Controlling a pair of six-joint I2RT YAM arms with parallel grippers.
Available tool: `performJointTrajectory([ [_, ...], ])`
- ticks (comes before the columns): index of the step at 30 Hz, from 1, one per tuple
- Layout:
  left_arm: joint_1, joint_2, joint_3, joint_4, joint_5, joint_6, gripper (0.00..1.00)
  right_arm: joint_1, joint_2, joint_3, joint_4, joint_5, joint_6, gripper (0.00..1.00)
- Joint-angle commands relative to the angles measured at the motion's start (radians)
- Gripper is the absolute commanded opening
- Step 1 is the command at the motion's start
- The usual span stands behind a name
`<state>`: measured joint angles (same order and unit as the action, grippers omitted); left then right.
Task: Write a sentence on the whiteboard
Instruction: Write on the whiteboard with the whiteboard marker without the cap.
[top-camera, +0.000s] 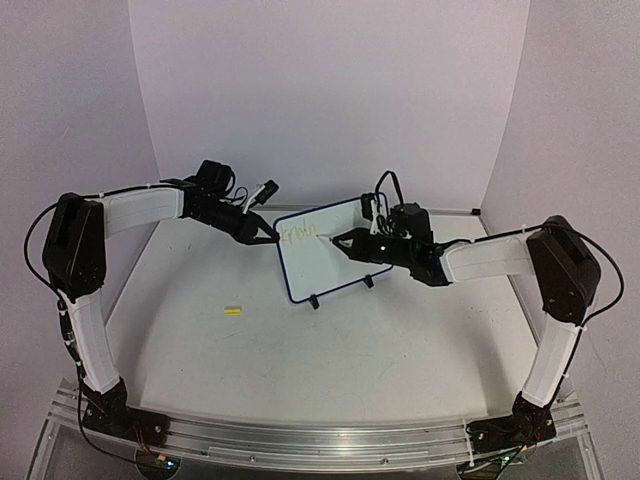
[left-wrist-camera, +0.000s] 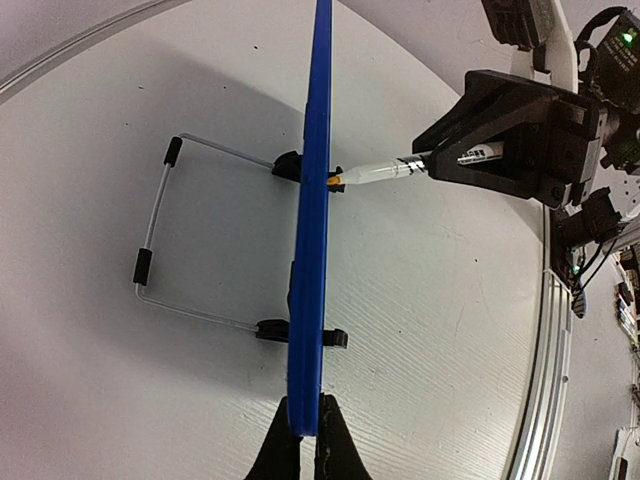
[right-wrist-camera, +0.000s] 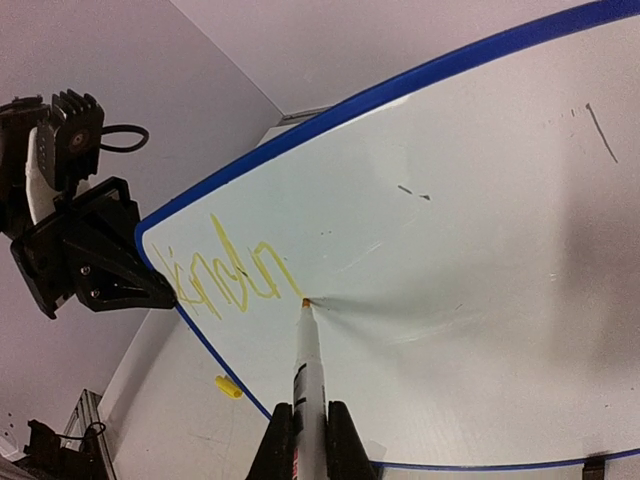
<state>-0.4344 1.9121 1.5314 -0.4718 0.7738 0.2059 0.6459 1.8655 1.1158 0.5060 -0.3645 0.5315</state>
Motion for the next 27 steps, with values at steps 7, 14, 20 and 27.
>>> performJointTrajectory([
  [7,-0.023,0.008,0.015,-0.051,-0.021,0.021,0.00,-0.006,-0.113,-0.027,0.018,0.024,-0.011,0.00],
  [14,-0.023,0.010,0.015,-0.051,-0.024,0.021,0.00,-0.006,-0.064,0.013,0.019,0.022,-0.013,0.00],
  [20,-0.023,0.011,0.014,-0.052,-0.021,0.020,0.00,-0.006,-0.034,0.037,0.023,0.005,-0.013,0.00],
  [27,-0.023,0.011,0.015,-0.051,-0.021,0.020,0.00,-0.006,0.002,0.058,0.037,0.001,-0.002,0.00],
])
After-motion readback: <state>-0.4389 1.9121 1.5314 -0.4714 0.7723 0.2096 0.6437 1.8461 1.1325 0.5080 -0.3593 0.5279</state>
